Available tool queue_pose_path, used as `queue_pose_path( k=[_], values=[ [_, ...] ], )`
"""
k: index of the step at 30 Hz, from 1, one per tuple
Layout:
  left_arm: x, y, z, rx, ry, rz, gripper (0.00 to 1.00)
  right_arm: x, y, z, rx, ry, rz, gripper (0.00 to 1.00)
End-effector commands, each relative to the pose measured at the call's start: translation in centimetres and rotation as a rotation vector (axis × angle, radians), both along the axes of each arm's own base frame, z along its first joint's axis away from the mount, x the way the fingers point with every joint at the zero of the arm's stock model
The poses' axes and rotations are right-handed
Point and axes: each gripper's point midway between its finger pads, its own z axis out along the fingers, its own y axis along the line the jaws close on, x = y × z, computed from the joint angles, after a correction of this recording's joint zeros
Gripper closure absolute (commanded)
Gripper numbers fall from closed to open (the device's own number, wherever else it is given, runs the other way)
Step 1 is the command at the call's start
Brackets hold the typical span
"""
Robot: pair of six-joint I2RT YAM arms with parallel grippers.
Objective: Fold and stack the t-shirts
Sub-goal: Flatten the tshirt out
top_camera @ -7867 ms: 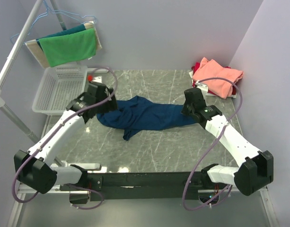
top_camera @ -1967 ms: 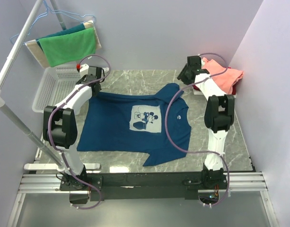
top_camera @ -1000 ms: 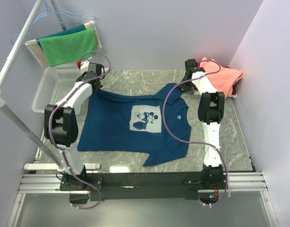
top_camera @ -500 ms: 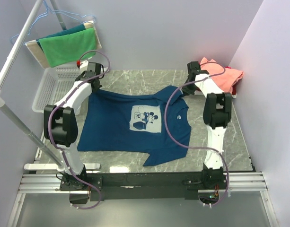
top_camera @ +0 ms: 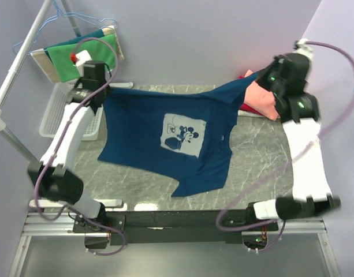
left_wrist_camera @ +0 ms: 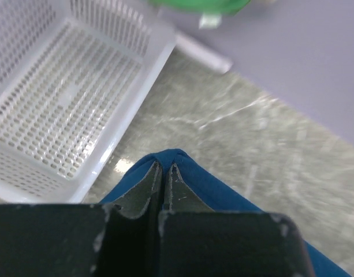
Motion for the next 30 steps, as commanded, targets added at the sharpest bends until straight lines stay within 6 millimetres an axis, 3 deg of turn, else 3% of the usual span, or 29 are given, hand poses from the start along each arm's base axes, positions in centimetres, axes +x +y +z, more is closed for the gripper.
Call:
queue_pose_path(
  k=[1,2,3,5,6,9,11,12,15,19,22,25,28,30],
  values=[
    [-4.6,0.5,10.7,-0.007,-0.223,-0.054,0.99,-5.9,-0.8,5.8,-0.058,-0.174,0.01,1.0],
    [-5.4,0.2,11.9,-0.011,-0.248,-0.08,0.99,-7.2,-0.5,7.1,-0.059,-0.221,0.029,1.0],
    [-7.1,0.4,13.9,-0.015,-0.299,-0.09,0.99,-10.0,-0.7,9.3,-0.076,-0.297,0.042,1.0],
    [-8.9,0.2,15.8,-0.018,-0.345,-0.123,0.99,-12.8,-0.4,11.3,-0.088,-0.368,0.071,1.0],
    [-9.9,0.1,16.7,-0.023,-0.37,-0.137,0.99,-15.4,-0.6,12.8,-0.102,-0.428,0.078,1.0],
    [-15.1,0.3,21.2,-0.039,-0.514,-0.175,0.99,-20.5,-0.5,15.3,-0.122,-0.537,0.107,1.0],
    [-17.3,0.4,22.8,-0.046,-0.573,-0.188,0.99,-23.1,-0.4,16.5,-0.138,-0.588,0.121,1.0],
    [-19.6,0.6,24.2,-0.049,-0.63,-0.2,0.99,-25.1,-0.4,17.3,-0.144,-0.628,0.13,1.0],
    [-23.6,0.7,26.4,-0.044,-0.725,-0.233,0.99,-29.6,-0.6,19.2,-0.162,-0.724,0.135,1.0],
    [-26.8,0.8,28.3,-0.056,-0.8,-0.251,0.99,-35.4,-0.1,22.4,-0.167,-0.88,0.174,1.0],
    [-28.4,0.5,30.0,-0.064,-0.859,-0.289,0.99,-37.9,-0.1,24.2,-0.158,-0.955,0.18,1.0],
    [-29.9,0.1,31.5,-0.066,-0.916,-0.327,0.99,-38.7,0.2,25.7,-0.146,-1.01,0.197,1.0],
    [-29.2,0.2,31.5,-0.059,-0.912,-0.312,0.99,-37.1,0.3,26.0,-0.147,-0.992,0.199,1.0],
    [-26.5,0.2,30.3,-0.059,-0.848,-0.282,0.99,-35.0,0.3,25.6,-0.144,-0.959,0.188,1.0]
  ],
)
